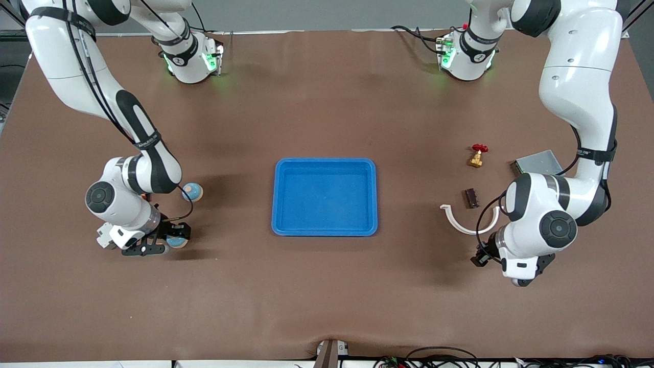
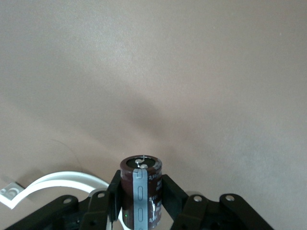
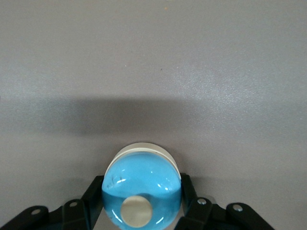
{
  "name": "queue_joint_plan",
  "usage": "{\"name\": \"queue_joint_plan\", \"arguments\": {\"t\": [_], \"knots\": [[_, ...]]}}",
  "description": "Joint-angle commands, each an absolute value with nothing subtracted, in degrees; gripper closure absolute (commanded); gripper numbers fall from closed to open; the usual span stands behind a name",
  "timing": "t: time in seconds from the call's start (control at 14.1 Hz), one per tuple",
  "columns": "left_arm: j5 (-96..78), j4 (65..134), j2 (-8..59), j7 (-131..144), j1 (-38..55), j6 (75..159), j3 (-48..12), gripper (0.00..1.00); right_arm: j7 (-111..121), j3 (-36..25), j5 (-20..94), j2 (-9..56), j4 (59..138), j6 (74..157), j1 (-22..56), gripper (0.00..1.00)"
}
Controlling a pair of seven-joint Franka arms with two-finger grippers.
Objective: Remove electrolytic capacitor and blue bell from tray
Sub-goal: 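Release the bell with the right gripper while the left gripper releases the capacitor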
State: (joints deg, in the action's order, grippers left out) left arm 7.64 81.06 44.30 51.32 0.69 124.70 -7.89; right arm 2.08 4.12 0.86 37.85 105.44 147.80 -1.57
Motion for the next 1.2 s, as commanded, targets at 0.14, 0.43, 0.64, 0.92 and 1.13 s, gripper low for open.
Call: {"name": "queue_joint_plan", "arguments": {"t": [0.14,0.43,0.64,0.92,1.13], "knots": [[6.86,83.41,44.56,55.01,0.62,128.4,-7.91,1.0,2.64,4.83,1.58,38.23,105.56,148.19,-1.93,0.0],[5.54,84.11,44.65,58.62,0.62,128.85,-7.91,1.0,2.46,4.83,1.5,35.43,104.16,143.99,-1.67,0.0],[5.27,84.11,45.44,60.37,0.7,130.07,-7.91,1.0,2.29,4.83,1.5,33.93,101.87,137.56,-2.02,0.0],[5.45,85.08,46.41,62.05,1.23,133.33,-7.91,1.0,2.37,4.66,1.41,30.77,101.78,136.24,-1.85,0.0],[5.54,85.08,46.58,62.05,1.23,133.85,-7.91,1.0,-0.69,4.66,0.71,26.82,101.17,129.92,-1.58,0.0]]}}
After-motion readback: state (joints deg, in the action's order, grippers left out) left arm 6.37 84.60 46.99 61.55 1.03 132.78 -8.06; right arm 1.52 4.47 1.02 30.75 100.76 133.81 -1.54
